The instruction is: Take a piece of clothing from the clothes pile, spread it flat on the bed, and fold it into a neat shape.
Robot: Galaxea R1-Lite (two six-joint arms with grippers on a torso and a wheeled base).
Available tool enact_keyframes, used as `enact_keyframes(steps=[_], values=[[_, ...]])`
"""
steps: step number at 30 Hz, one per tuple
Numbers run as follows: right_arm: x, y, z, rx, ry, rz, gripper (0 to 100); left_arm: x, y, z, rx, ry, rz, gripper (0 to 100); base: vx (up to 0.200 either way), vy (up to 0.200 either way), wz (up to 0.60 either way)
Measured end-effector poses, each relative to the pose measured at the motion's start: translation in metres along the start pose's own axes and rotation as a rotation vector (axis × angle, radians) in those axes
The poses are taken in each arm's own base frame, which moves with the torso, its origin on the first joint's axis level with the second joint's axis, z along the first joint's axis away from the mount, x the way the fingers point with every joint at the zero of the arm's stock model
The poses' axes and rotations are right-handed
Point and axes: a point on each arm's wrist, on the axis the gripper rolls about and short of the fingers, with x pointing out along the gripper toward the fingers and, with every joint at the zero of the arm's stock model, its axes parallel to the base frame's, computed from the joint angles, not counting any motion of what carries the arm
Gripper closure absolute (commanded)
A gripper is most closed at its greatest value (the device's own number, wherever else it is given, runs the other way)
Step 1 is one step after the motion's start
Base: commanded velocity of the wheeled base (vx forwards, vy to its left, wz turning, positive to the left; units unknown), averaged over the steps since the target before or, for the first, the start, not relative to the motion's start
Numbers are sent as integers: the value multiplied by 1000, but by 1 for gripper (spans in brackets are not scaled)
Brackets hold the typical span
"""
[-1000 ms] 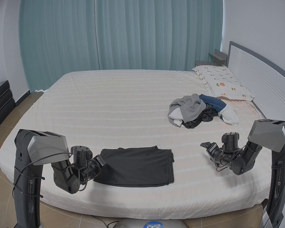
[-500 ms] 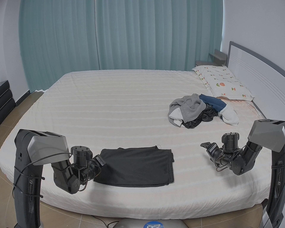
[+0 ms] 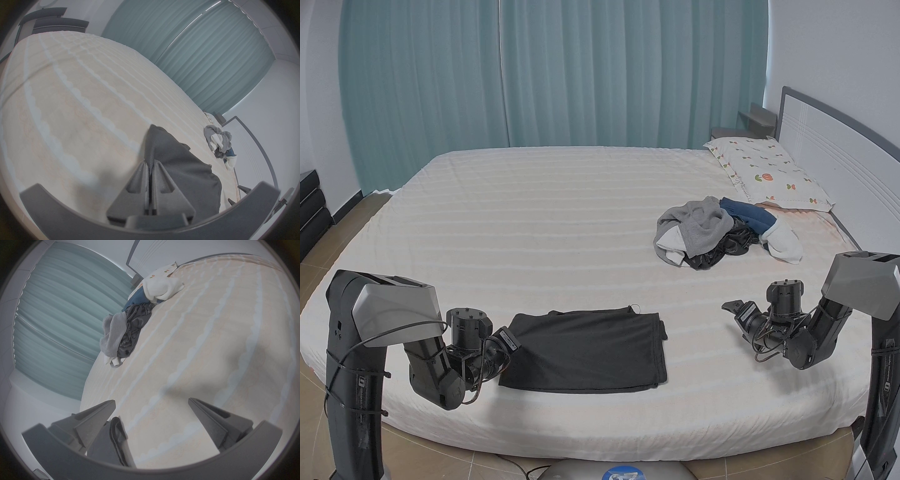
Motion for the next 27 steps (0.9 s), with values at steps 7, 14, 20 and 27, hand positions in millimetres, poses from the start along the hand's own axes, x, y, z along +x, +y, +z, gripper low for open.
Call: enact_keyframes(steps=[7, 14, 20, 27], values=[[0, -1, 0, 0, 1, -2, 0, -1, 0, 2, -2, -5, 0, 100, 0, 200, 0], [0, -1, 0, 0, 1, -2, 0, 0, 1, 3, -5, -7, 2, 100, 0, 200, 0], [0, -1, 0, 0, 1, -2, 0, 0, 1, 2, -4, -6, 4, 100, 0, 200, 0], [0, -1, 0, 0, 1, -2, 0, 0, 3, 4, -8, -9, 7, 100, 0, 200, 0]])
